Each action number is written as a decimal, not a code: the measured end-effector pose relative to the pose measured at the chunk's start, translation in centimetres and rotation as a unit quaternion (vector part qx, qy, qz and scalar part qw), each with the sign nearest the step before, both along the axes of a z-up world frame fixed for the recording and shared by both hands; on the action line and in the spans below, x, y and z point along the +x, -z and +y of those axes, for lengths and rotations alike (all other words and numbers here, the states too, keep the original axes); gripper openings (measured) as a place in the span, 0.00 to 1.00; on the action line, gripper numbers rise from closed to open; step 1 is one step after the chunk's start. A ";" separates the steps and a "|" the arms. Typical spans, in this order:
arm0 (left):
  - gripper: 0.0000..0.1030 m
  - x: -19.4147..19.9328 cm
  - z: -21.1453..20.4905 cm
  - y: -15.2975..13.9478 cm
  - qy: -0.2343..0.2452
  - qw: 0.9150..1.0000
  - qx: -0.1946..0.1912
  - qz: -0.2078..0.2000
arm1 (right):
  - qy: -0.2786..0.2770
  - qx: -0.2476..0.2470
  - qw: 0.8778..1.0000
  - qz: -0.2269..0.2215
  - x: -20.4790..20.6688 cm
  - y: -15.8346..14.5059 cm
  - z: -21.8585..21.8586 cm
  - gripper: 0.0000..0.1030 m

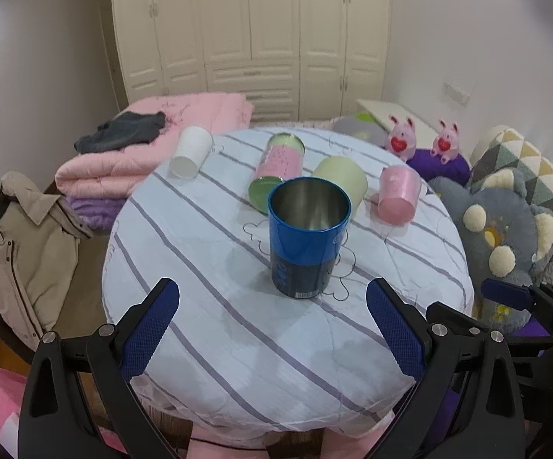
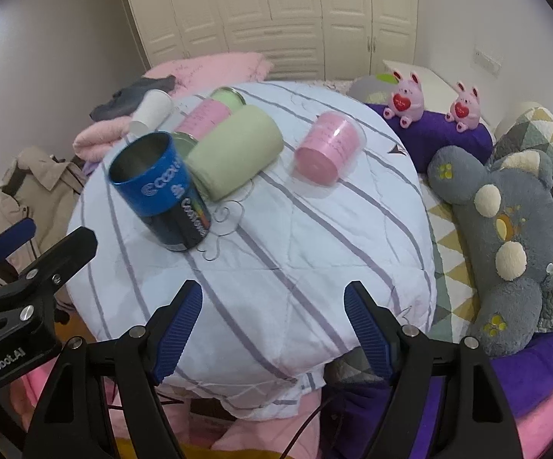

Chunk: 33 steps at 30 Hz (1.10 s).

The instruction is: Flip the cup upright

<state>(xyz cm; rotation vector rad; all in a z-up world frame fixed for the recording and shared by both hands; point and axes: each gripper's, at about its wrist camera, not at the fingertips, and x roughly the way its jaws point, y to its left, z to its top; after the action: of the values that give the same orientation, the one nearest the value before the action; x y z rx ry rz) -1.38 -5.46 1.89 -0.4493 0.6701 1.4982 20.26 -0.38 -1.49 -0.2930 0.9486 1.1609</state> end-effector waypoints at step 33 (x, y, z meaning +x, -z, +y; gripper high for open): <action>0.97 -4.5 -1.8 3.0 0.002 0.992 0.125 -0.023 | 0.022 0.193 0.976 -0.098 -6.0 0.8 -3.1 0.77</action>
<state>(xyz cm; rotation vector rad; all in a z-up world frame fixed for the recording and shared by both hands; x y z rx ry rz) -5.90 -7.28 -1.06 -0.2884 0.4397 1.5392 14.27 -3.50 -2.29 -0.0692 0.5386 1.2247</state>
